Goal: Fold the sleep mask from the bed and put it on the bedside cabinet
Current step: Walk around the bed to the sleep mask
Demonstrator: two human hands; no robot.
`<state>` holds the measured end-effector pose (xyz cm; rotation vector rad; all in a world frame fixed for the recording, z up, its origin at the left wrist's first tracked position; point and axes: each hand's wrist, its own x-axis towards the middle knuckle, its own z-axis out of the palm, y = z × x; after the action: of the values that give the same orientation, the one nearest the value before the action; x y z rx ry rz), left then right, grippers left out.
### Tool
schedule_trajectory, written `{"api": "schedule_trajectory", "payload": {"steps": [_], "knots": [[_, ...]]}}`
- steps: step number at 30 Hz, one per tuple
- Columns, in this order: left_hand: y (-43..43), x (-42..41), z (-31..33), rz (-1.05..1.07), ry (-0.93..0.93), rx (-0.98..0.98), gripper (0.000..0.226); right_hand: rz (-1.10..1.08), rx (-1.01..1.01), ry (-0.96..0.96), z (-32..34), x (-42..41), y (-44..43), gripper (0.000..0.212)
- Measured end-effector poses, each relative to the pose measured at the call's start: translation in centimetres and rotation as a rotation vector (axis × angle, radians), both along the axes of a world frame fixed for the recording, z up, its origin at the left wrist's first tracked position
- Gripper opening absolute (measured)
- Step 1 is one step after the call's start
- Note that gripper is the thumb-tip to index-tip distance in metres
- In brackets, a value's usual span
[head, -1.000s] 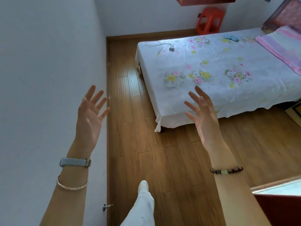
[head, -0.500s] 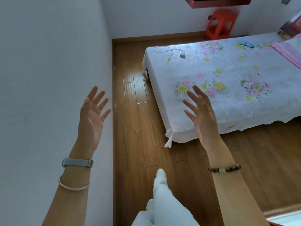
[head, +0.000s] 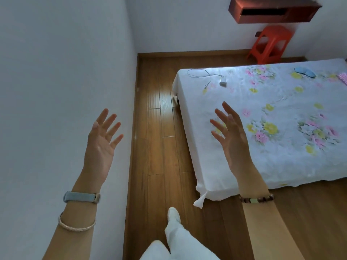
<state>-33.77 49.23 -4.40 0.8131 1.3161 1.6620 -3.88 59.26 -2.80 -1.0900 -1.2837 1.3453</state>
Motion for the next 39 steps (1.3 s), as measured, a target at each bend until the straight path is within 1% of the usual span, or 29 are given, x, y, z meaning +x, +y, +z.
{"api": "schedule_trajectory", "payload": {"steps": [4,8,11,17,20,27,33,39], "knots": [[4.8,-1.1,0.1,0.019,-0.001,-0.009,0.050,0.029,0.023,-0.026,0.3,-2.2,5.8,0.047],[9.4,-2.8,0.6,0.035,-0.004,0.000,0.053,0.040,0.015,-0.009,0.3,-4.0,10.5,0.052],[13.5,-4.5,0.9,0.028,0.000,0.011,0.055,0.039,0.004,0.003,0.3,-5.5,14.0,0.049],[23.3,-8.1,0.5,-0.008,0.029,0.021,0.053,0.023,0.029,-0.011,0.3,-9.3,23.0,0.046],[28.8,-11.0,0.7,-0.029,0.025,0.041,0.053,0.007,0.036,0.016,0.6,-12.1,28.3,0.046],[41.0,-18.0,2.2,-0.063,0.032,0.040,0.052,-0.018,0.021,0.046,2.0,-19.0,39.6,0.054],[49.5,-21.4,2.6,-0.093,0.045,0.045,0.052,-0.036,0.004,0.043,2.2,-22.3,46.9,0.054],[57.9,-23.8,1.7,-0.091,0.028,0.041,0.052,-0.052,-0.005,0.020,1.3,-24.7,55.5,0.049]]}}
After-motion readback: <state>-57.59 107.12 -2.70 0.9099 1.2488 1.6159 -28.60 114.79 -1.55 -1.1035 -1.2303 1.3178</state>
